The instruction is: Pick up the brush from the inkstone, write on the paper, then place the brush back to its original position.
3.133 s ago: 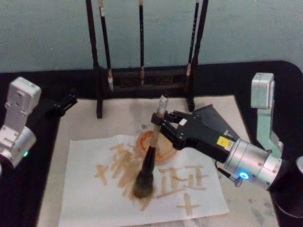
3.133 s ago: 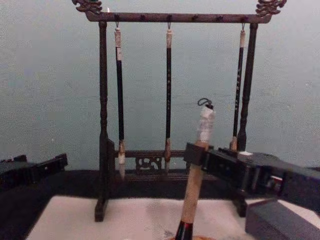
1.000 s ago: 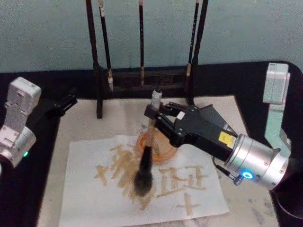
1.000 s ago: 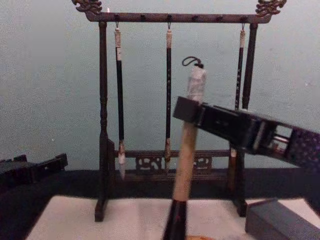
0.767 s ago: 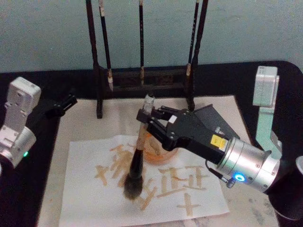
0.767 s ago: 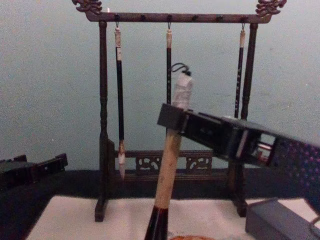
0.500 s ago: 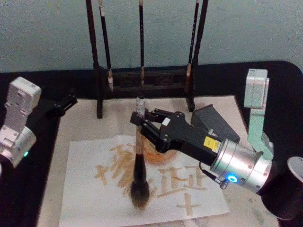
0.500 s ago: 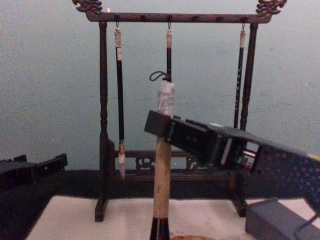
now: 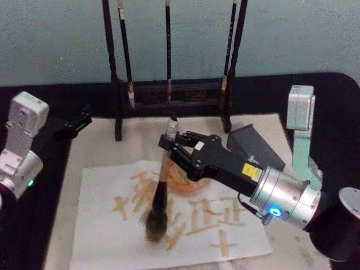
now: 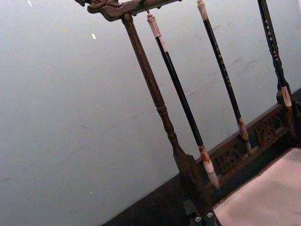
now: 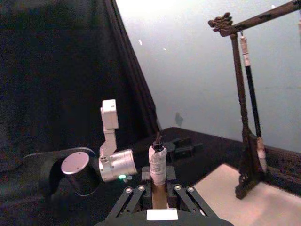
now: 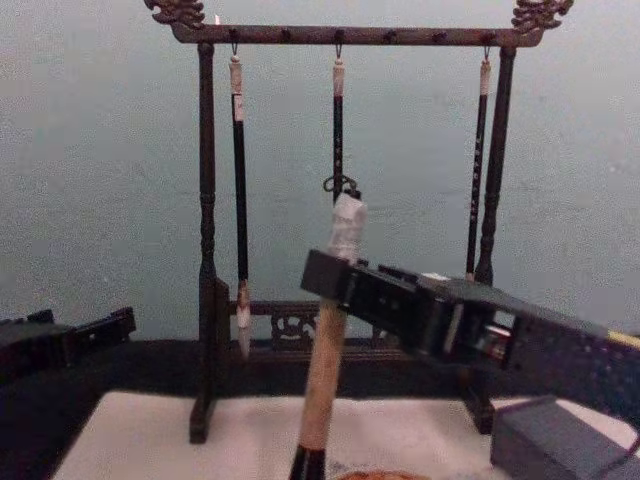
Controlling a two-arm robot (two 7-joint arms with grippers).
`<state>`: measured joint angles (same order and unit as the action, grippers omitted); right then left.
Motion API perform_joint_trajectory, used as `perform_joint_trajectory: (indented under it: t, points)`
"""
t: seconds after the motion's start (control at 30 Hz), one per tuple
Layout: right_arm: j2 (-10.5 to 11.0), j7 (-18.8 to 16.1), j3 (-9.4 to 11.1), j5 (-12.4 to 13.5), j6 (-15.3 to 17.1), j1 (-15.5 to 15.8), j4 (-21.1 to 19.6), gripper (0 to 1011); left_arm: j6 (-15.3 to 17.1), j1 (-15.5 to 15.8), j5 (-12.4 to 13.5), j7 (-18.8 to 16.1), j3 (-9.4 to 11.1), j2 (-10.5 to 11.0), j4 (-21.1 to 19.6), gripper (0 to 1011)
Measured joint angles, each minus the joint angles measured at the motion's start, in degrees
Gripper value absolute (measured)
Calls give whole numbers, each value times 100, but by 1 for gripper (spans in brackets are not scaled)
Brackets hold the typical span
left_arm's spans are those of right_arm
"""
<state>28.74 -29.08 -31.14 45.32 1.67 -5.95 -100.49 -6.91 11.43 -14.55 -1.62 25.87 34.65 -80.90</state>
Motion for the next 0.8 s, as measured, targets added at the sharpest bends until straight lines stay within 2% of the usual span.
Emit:
perform_joint_trajectory:
  t: [0.8]
  points:
    - [197, 138, 313, 29, -14, 251, 107, 195, 0, 0, 0, 0, 0, 0, 0, 1002]
